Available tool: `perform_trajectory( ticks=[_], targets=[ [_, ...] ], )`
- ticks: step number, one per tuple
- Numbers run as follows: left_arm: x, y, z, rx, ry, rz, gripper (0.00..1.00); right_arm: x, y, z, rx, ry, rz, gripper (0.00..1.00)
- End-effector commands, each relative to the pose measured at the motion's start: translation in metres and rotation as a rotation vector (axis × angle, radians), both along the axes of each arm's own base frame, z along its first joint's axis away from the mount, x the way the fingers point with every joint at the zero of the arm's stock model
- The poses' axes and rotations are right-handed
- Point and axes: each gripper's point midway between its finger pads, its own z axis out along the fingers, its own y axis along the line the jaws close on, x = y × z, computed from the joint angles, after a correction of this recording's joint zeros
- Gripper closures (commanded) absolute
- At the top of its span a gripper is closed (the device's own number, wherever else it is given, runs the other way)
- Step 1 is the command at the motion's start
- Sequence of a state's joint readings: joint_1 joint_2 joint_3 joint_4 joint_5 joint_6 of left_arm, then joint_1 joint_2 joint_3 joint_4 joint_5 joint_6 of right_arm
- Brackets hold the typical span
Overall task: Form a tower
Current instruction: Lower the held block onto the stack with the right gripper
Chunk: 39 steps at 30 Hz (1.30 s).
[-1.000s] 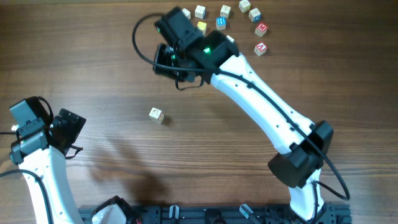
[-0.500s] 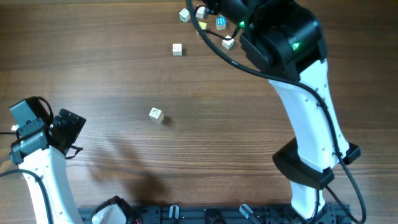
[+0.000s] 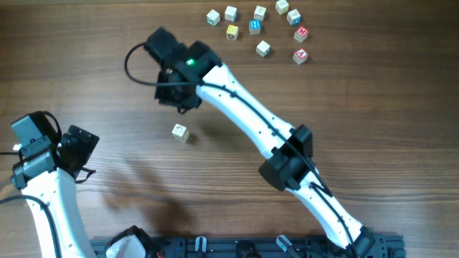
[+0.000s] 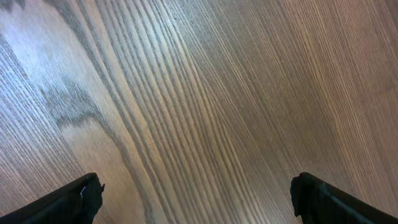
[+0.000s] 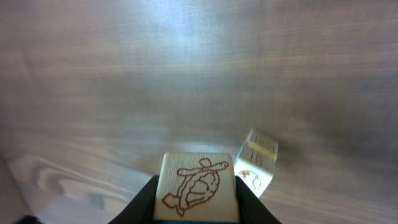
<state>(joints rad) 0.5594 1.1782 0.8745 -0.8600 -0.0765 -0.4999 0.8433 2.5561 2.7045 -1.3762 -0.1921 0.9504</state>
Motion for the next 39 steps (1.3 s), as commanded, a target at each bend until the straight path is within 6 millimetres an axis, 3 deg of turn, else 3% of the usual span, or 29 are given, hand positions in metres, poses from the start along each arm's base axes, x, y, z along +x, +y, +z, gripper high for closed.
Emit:
perform_trajectory(
  ticks=[1, 6, 10, 14, 20, 24, 39],
  targets=[
    [0.001, 0.001, 0.003, 0.000, -0.015, 0.012, 0.00, -0.011, -0.002, -0.010, -0.033, 0.058, -0.032, 0.87],
    [0.001, 0.001, 0.003, 0.000, -0.015, 0.012, 0.00, -0.021, -0.025, -0.018, -0.170, 0.067, -0.126, 0.87],
    [0.001, 0.001, 0.003, 0.000, -0.015, 0.012, 0.00, -0.029, -0.013, -0.026, -0.169, 0.068, -0.137, 0.84],
    [0.001, 0.001, 0.003, 0.000, -0.015, 0.012, 0.00, -0.034, -0.017, -0.048, -0.216, 0.127, -0.218, 0.88],
    [0.001, 0.001, 0.003, 0.000, -0.015, 0.012, 0.00, -0.038, -0.017, -0.052, -0.217, 0.155, -0.234, 0.83],
    [0.001, 0.001, 0.003, -0.001, -0.015, 0.012, 0.00, -0.044, -0.015, -0.065, -0.221, 0.193, -0.227, 0.83],
    [0.001, 0.001, 0.003, -0.001, -0.015, 0.012, 0.00, -0.043, -0.012, -0.067, -0.212, 0.204, -0.251, 0.76]
  ],
)
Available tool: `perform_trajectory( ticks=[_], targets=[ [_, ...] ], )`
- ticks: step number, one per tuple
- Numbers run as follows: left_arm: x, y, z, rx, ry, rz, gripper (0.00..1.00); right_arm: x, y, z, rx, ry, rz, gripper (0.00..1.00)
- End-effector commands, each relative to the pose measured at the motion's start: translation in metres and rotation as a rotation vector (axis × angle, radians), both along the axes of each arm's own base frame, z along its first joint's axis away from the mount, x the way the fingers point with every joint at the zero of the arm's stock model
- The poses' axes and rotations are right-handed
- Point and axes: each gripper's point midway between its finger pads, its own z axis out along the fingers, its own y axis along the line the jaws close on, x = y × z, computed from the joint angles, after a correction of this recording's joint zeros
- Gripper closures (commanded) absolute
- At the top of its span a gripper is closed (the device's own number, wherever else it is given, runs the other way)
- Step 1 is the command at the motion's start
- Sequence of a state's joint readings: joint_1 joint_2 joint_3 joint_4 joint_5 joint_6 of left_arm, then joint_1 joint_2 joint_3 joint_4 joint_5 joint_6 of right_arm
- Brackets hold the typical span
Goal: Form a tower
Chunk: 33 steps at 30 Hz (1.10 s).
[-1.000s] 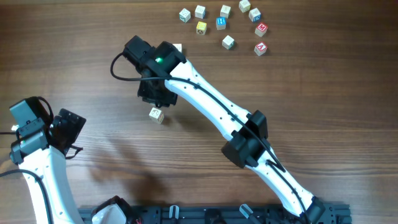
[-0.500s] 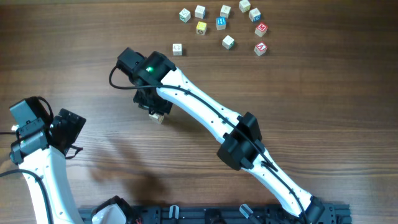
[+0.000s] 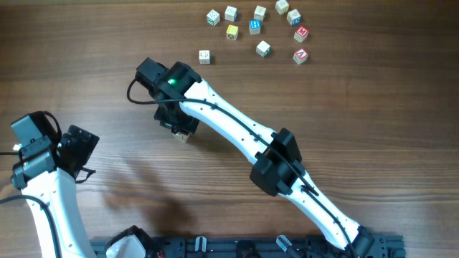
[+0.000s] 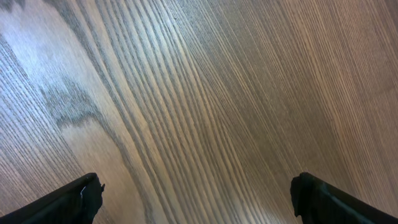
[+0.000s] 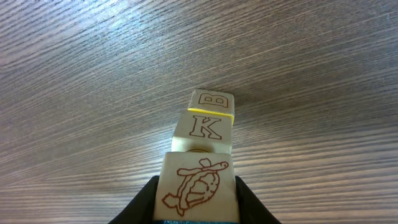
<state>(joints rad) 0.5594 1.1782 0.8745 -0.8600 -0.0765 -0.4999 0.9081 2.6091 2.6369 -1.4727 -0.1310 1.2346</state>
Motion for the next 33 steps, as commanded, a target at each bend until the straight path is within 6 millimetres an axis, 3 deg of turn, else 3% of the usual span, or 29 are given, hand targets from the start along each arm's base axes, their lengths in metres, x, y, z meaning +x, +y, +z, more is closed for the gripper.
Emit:
perform_trajectory(
  ticks=[1, 10, 15, 22, 24, 26, 28, 31, 33],
  targets=[
    [0.001, 0.001, 0.003, 0.000, -0.015, 0.012, 0.00, -0.002, -0.001, -0.013, -0.015, 0.032, -0.029, 0.75],
    [0.001, 0.001, 0.003, 0.000, -0.015, 0.012, 0.00, -0.007, 0.002, -0.021, -0.002, 0.063, -0.026, 0.71],
    [0.001, 0.001, 0.003, 0.000, -0.015, 0.012, 0.00, -0.006, 0.002, -0.021, -0.004, 0.060, -0.026, 0.57],
    [0.001, 0.001, 0.003, 0.000, -0.015, 0.012, 0.00, -0.004, 0.004, -0.021, 0.005, 0.053, -0.022, 0.49],
    [0.001, 0.001, 0.003, 0.000, -0.015, 0.012, 0.00, -0.005, 0.001, -0.019, 0.001, 0.053, 0.002, 0.42],
    [0.001, 0.001, 0.003, -0.001, -0.015, 0.012, 0.00, -0.006, -0.009, -0.015, -0.022, 0.070, -0.006, 0.26],
    [0.001, 0.001, 0.003, 0.000, -0.015, 0.012, 0.00, -0.005, -0.014, -0.010, -0.025, 0.070, 0.015, 0.16],
    [0.001, 0.001, 0.003, 0.000, -0.015, 0.012, 0.00, -0.004, -0.017, 0.005, 0.001, 0.055, 0.082, 0.12],
    [0.001, 0.001, 0.003, 0.000, -0.015, 0.012, 0.00, 0.001, -0.017, 0.027, 0.042, 0.000, 0.172, 0.06]
  ],
)
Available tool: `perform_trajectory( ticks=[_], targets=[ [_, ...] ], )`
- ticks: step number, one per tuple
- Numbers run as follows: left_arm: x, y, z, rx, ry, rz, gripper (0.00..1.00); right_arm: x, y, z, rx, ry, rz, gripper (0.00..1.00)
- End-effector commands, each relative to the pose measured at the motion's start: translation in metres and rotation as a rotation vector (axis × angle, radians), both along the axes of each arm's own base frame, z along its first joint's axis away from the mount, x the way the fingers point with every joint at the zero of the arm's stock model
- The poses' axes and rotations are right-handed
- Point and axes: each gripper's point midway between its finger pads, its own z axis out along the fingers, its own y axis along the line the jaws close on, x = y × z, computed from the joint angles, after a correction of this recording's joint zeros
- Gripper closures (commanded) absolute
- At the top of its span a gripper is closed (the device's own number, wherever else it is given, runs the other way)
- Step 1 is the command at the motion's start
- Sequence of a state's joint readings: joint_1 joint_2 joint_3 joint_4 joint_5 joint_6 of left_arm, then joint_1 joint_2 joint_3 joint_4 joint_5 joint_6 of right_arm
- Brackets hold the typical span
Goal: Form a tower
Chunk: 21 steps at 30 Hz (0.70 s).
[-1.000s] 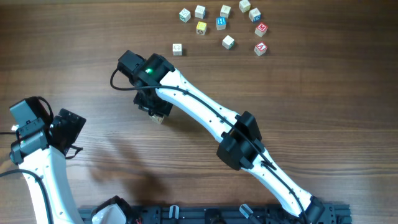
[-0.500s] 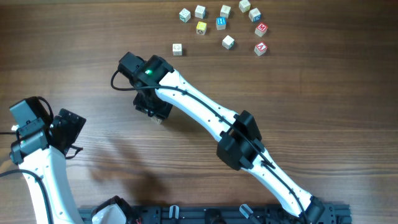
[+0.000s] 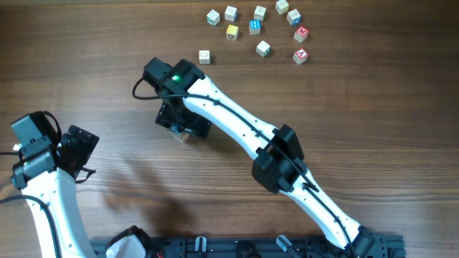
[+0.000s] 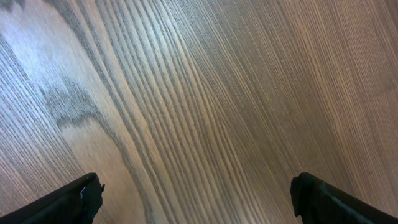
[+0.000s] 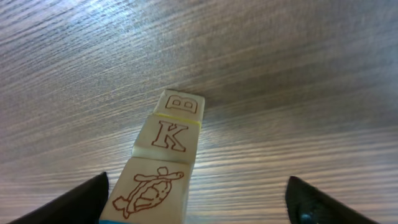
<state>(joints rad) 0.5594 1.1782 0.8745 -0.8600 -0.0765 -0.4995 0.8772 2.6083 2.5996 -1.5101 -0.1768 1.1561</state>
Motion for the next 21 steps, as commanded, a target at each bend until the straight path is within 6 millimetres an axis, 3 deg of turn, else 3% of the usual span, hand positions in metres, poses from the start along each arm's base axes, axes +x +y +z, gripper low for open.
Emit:
perform_trajectory(
  ticks=[1, 3, 6, 13, 18, 21],
  targets=[
    [0.001, 0.001, 0.003, -0.001, -0.015, 0.013, 0.00, 0.006, 0.000, 0.045, 0.092, -0.089, 0.160, 0.02],
    [0.001, 0.001, 0.003, -0.001, -0.015, 0.013, 0.00, 0.011, 0.001, 0.070, 0.146, -0.173, 0.326, 0.01],
    [0.001, 0.001, 0.003, -0.001, -0.015, 0.013, 0.00, 0.015, -0.003, 0.087, 0.167, -0.267, 0.579, 0.01],
    [0.001, 0.001, 0.003, -0.001, -0.015, 0.013, 0.00, 0.014, -0.001, 0.084, 0.180, -0.372, 1.103, 0.01],
    [0.001, 0.001, 0.003, -0.001, -0.015, 0.013, 0.00, 0.012, 0.005, 0.069, 0.177, -0.358, 1.168, 0.01],
    [0.001, 0.001, 0.003, -0.001, -0.015, 0.013, 0.00, 0.011, 0.012, 0.043, 0.169, -0.327, 1.182, 0.01]
  ],
)
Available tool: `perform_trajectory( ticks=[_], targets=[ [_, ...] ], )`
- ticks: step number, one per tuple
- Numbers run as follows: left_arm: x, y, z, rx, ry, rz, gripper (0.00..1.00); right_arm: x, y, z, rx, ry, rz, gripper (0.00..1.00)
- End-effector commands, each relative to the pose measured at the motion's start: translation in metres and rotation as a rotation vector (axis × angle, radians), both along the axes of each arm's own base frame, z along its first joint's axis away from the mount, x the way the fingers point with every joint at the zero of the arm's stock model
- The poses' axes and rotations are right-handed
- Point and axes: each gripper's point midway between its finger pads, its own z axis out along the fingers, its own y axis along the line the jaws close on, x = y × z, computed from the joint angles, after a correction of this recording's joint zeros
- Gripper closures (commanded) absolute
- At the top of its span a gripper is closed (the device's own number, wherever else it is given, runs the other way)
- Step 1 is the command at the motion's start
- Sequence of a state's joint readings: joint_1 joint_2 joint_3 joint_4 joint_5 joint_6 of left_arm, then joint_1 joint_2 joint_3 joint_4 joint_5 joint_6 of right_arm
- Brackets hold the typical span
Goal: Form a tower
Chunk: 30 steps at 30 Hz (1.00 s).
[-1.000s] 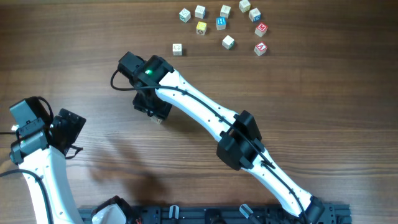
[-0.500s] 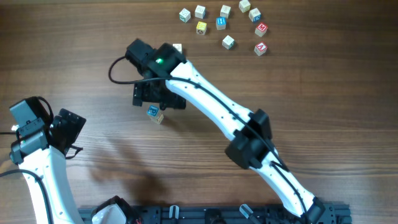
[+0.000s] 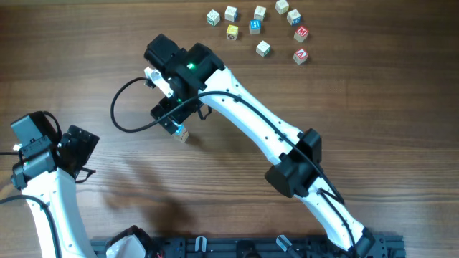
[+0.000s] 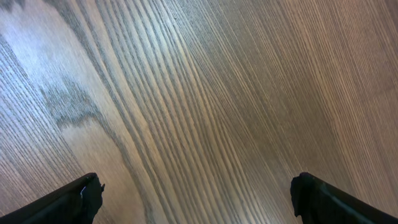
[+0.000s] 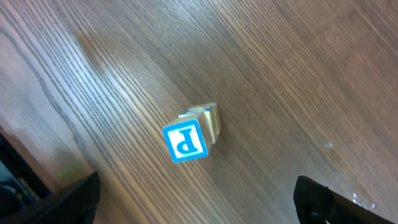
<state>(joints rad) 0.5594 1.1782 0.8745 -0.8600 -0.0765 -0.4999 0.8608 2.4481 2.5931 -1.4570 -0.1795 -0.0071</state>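
A small block stack (image 5: 189, 138) stands on the wooden table (image 5: 292, 81). Its top face is blue with a white letter P, and a pale block edge shows beneath it. In the overhead view the stack (image 3: 181, 134) peeks out just below my right gripper (image 3: 174, 118). My right gripper (image 5: 193, 200) hangs open above the stack, touching nothing, with its dark fingertips (image 5: 59, 198) at the lower corners. At the table's left my left gripper (image 3: 75, 152) is open over bare wood; the left wrist view shows the left gripper (image 4: 196, 198) empty.
Several loose letter blocks (image 3: 258, 29) lie scattered at the far edge, right of centre. My right arm (image 3: 251, 122) stretches diagonally across the middle of the table. A black cable (image 3: 125, 115) loops out to the left of the right wrist.
My right gripper was low, open on either side of the turtle block on the stack. Now it is higher and turned, looking down on the stack's blue P top face. The left arm has not moved.
My right gripper held the turtle block in the air near a lone block on the table. Then it held that block on top of the lone block. Then it stood open with the block left there, and now it is clear above the stack.
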Motion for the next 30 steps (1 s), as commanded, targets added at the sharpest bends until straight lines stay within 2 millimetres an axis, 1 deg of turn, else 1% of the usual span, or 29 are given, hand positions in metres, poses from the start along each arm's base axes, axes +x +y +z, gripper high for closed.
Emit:
perform_trajectory(
  ticks=[1, 4, 6, 9, 11, 19, 21, 24, 30],
  targets=[
    [0.001, 0.001, 0.003, -0.001, -0.015, 0.012, 0.00, -0.004, 0.006, -0.046, -0.063, 0.043, 0.058, 0.01],
    [0.001, 0.001, 0.003, 0.000, -0.015, 0.012, 0.00, -0.010, 0.009, -0.073, -0.102, 0.064, 0.120, 0.00],
    [0.001, 0.001, 0.003, -0.001, -0.015, 0.012, 0.00, -0.016, 0.013, -0.081, -0.111, 0.071, 0.134, 0.01],
    [0.001, 0.001, 0.003, 0.000, -0.015, 0.012, 0.00, -0.014, 0.020, -0.081, -0.095, 0.054, 0.139, 0.01],
    [0.001, 0.001, 0.003, 0.000, -0.015, 0.012, 0.00, -0.013, 0.020, -0.082, -0.096, 0.047, 0.138, 0.00],
    [0.001, 0.001, 0.003, -0.001, -0.015, 0.012, 0.00, -0.017, 0.015, -0.117, -0.154, 0.098, 0.140, 0.00],
    [0.001, 0.001, 0.003, 0.000, -0.015, 0.012, 0.00, -0.017, 0.015, -0.118, -0.155, 0.098, 0.140, 0.01],
    [0.001, 0.001, 0.003, 0.000, -0.015, 0.012, 0.00, -0.012, 0.013, -0.119, -0.170, 0.071, 0.134, 0.01],
    [0.001, 0.001, 0.003, 0.000, -0.015, 0.012, 0.00, -0.010, 0.014, -0.126, -0.176, 0.067, 0.132, 0.05]
  ],
)
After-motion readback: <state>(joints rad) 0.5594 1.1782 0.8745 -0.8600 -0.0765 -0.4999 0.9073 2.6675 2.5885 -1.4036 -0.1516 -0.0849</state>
